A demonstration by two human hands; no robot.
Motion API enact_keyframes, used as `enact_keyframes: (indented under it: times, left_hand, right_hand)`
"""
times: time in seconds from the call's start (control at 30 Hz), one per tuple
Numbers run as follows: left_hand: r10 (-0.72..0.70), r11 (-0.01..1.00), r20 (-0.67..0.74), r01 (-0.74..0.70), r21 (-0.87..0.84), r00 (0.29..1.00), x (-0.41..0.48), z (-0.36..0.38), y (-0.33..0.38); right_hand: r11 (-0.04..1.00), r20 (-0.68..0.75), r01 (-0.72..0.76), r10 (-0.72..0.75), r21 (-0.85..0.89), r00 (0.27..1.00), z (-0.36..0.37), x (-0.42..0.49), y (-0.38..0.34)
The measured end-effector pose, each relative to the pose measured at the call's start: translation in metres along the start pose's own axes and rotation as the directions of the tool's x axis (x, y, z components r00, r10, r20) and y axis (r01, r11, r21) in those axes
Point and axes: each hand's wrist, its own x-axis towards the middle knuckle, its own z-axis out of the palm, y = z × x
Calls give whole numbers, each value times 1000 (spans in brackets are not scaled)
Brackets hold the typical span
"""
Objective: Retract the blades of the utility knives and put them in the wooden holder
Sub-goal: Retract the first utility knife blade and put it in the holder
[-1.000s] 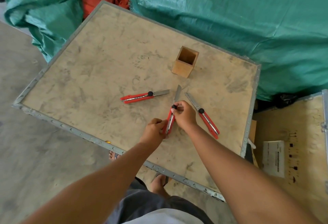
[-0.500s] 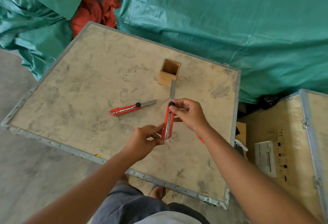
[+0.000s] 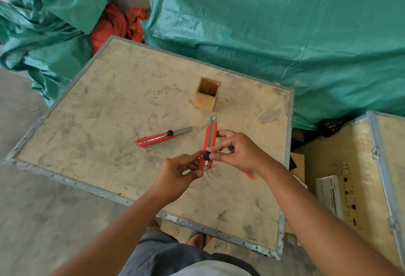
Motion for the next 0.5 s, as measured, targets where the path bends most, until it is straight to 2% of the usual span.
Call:
enact_keyframes:
  times: [0.17, 0.37, 0.5]
  left_hand:
    - [1, 1000, -9, -1, -14, 1000, -1, 1, 4]
    - [28, 999, -29, -28, -21, 999, -2, 2, 9]
    - [21, 1000, -48, -22, -20, 999, -1, 0, 9]
  right_hand:
    - [994, 20, 30, -28, -104, 999, 3, -6, -10]
    - [992, -119, 73, -84, -101, 989, 10, -10, -13]
    - [988, -92, 102, -113, -116, 989, 12, -12, -13]
